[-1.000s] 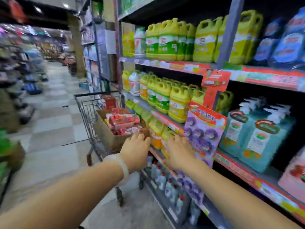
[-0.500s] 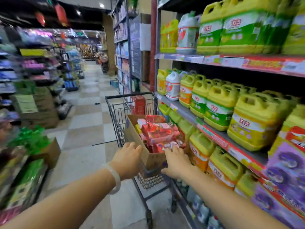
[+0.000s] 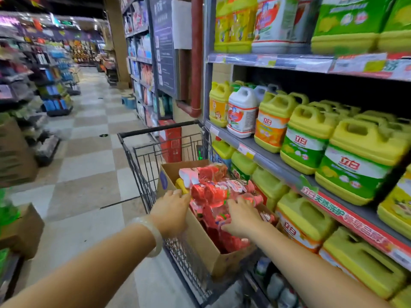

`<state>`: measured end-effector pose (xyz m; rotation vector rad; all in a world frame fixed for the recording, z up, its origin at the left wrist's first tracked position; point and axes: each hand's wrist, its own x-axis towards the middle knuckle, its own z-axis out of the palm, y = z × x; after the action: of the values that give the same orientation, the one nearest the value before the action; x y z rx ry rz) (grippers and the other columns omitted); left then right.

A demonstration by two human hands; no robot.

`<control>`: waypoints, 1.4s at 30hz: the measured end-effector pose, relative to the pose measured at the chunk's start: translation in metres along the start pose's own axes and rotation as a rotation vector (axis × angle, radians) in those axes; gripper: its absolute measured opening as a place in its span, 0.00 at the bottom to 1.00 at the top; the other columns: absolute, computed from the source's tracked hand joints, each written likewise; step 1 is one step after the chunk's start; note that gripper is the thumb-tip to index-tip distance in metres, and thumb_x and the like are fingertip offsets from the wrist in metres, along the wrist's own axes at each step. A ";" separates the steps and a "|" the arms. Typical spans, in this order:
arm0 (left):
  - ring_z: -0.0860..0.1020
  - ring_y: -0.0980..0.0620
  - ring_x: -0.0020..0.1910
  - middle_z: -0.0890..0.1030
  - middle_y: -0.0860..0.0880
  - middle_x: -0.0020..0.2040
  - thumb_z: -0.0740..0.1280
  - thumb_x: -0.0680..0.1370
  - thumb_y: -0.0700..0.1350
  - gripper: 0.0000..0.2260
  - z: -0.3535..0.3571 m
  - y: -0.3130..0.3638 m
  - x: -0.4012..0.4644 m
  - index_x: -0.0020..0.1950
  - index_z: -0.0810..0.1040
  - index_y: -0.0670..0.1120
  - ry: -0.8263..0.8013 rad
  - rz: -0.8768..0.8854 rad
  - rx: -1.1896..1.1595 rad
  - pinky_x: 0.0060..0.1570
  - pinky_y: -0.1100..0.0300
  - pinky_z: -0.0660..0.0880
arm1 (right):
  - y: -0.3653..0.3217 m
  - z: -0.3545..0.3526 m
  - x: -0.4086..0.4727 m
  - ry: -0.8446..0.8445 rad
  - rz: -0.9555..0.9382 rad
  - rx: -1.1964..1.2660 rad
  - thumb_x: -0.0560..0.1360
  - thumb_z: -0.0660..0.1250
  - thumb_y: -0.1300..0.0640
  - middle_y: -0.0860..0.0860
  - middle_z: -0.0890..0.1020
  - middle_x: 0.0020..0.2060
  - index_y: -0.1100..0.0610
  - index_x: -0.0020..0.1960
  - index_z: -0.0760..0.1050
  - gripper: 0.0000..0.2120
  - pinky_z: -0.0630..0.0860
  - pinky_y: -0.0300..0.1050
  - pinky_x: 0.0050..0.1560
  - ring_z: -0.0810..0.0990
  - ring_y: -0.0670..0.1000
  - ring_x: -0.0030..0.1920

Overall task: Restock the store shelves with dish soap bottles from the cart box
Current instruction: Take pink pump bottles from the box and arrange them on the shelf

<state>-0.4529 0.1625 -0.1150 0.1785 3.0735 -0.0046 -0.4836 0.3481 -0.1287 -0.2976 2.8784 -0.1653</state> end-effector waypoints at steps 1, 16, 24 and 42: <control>0.67 0.46 0.65 0.68 0.47 0.66 0.70 0.72 0.51 0.29 0.001 -0.014 0.019 0.69 0.64 0.48 0.000 0.023 0.006 0.63 0.50 0.71 | -0.005 -0.002 0.019 0.001 0.026 0.011 0.72 0.69 0.45 0.59 0.62 0.69 0.58 0.69 0.62 0.32 0.65 0.55 0.67 0.61 0.62 0.70; 0.69 0.42 0.65 0.69 0.42 0.66 0.67 0.74 0.54 0.27 0.034 -0.141 0.267 0.69 0.65 0.44 -0.253 0.201 -0.067 0.63 0.51 0.69 | -0.026 -0.008 0.247 -0.032 0.322 0.112 0.72 0.68 0.43 0.62 0.68 0.65 0.62 0.68 0.64 0.33 0.66 0.49 0.65 0.67 0.61 0.67; 0.70 0.44 0.67 0.72 0.41 0.68 0.60 0.79 0.57 0.26 0.073 -0.124 0.386 0.71 0.66 0.41 -0.465 0.047 -0.529 0.63 0.56 0.67 | 0.017 0.003 0.382 -0.006 0.547 0.763 0.77 0.58 0.39 0.60 0.75 0.62 0.60 0.62 0.72 0.26 0.70 0.43 0.58 0.73 0.56 0.63; 0.83 0.44 0.47 0.84 0.40 0.50 0.75 0.69 0.37 0.15 0.112 -0.093 0.464 0.54 0.80 0.40 -1.046 -0.155 -1.365 0.50 0.49 0.80 | 0.036 0.065 0.422 -0.111 0.867 1.507 0.43 0.83 0.39 0.55 0.79 0.60 0.56 0.71 0.65 0.60 0.75 0.60 0.59 0.80 0.57 0.57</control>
<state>-0.9166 0.1230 -0.2559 -0.1197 1.5349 1.3692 -0.8754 0.2872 -0.2919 1.0735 1.7474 -1.7679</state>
